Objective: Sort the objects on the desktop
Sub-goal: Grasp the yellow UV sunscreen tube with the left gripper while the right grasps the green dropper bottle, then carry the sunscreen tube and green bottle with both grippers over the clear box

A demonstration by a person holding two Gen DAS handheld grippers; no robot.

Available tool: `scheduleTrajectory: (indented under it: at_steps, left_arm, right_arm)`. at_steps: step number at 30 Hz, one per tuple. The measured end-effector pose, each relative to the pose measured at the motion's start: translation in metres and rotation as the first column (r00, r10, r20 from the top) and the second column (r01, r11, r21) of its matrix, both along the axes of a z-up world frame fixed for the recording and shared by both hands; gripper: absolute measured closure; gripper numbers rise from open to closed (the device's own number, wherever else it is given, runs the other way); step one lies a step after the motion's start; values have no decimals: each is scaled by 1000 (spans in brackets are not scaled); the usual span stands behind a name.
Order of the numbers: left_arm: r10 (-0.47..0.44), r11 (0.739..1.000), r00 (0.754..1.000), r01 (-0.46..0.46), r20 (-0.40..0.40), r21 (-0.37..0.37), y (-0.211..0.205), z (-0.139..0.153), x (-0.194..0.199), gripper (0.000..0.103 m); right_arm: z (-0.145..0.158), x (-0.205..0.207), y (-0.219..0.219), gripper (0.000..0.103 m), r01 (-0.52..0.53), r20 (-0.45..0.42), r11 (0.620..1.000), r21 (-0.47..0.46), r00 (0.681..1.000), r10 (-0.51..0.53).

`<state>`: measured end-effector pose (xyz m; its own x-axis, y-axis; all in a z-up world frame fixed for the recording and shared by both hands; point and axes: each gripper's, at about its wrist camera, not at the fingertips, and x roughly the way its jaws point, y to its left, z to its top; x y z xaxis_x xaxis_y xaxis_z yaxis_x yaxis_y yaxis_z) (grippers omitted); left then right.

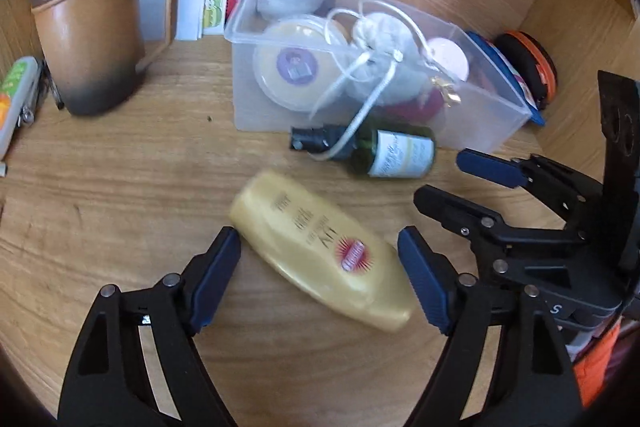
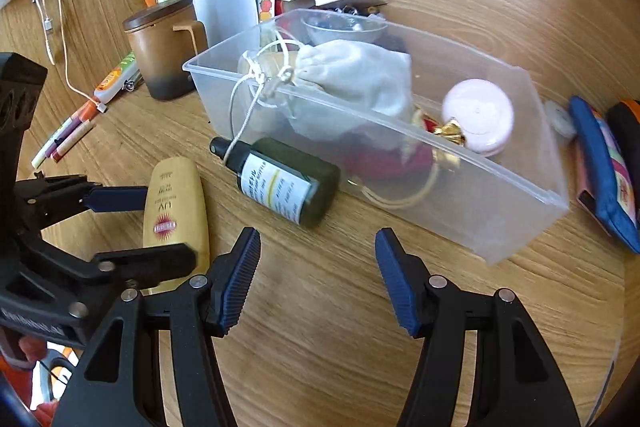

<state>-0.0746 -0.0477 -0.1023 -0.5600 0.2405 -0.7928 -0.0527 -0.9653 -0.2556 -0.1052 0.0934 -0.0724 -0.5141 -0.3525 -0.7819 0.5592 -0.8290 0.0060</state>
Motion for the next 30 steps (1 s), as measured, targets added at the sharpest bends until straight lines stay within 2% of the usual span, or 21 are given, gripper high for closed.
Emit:
scheduleTrajectory:
  at_steps: [3, 8, 10, 16, 20, 25, 30]
  left_arm:
    - [-27, 999, 1000, 26, -11, -19, -4, 0, -1, 27]
    - [-64, 998, 998, 64, -11, -6, -17, 2, 5, 49]
    - [-67, 998, 998, 66, -15, -12, -22, 2, 6, 55]
    - [-76, 997, 997, 75, -31, -17, -27, 5, 5, 65]
    - [-97, 994, 994, 93, -59, -59, -19, 13, 3, 74]
    - [-133, 984, 987, 122, -86, -128, -7, 20, 6, 77]
    - [-147, 979, 986, 134, -83, -151, -5, 18, 5, 75]
  right_arm:
    - [-3, -6, -4, 47, 18, 13, 1000, -2, 1000, -18]
    - [-7, -11, -11, 47, 14, 50, 1000, -17, 999, -13]
    - [-8, -13, -17, 47, 14, 62, 1000, -21, 998, -12]
    - [-16, -22, -35, 45, 28, 87, 999, -15, 996, -27]
    - [-15, -23, -38, 44, 42, 90, 999, -33, 995, -39]
    - [-13, -24, -40, 44, 49, 104, 997, -54, 994, -43]
    - [-13, -29, -48, 42, 48, 109, 997, -58, 993, -41]
